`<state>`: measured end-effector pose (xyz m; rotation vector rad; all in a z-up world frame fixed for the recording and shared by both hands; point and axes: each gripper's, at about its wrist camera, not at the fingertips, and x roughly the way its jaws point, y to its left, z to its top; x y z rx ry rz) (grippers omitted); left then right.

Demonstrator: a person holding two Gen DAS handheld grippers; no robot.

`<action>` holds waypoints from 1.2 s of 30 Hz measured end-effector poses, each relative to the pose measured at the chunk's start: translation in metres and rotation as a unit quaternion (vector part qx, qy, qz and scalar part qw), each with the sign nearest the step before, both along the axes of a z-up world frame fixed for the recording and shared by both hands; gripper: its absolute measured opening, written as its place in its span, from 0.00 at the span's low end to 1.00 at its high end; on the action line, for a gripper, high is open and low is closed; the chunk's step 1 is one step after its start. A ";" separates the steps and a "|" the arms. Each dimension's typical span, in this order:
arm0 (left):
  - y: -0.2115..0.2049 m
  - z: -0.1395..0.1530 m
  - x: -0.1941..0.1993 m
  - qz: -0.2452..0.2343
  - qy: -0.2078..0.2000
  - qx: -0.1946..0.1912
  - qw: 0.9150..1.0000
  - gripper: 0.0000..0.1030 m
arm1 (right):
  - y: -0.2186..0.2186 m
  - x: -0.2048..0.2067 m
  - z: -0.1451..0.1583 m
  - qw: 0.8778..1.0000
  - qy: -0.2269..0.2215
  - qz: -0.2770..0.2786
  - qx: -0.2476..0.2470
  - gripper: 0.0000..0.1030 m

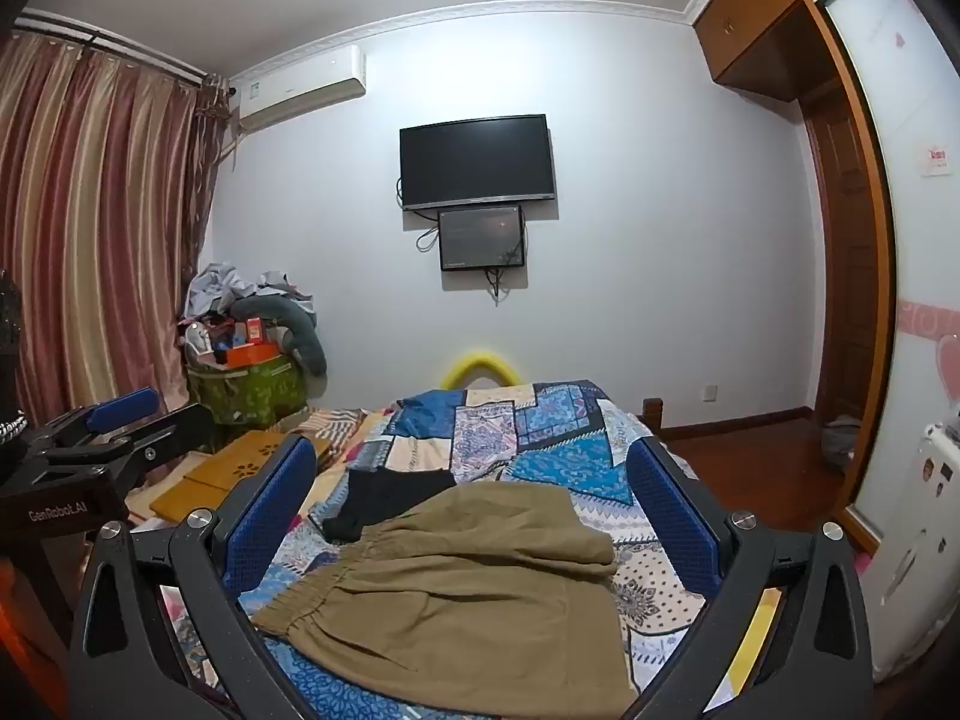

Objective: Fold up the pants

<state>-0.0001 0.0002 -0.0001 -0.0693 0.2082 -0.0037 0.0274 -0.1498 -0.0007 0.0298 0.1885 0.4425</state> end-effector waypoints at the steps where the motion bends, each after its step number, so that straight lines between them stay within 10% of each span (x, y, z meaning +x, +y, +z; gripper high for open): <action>1: 0.000 0.000 0.000 -0.001 0.001 0.001 1.000 1.00 | 0.000 0.000 0.000 1.000 0.003 0.000 -0.002 1.00; 36: -0.005 -0.003 0.004 0.006 0.008 0.015 1.000 1.00 | -0.007 0.003 0.001 1.000 0.010 -0.005 0.006 1.00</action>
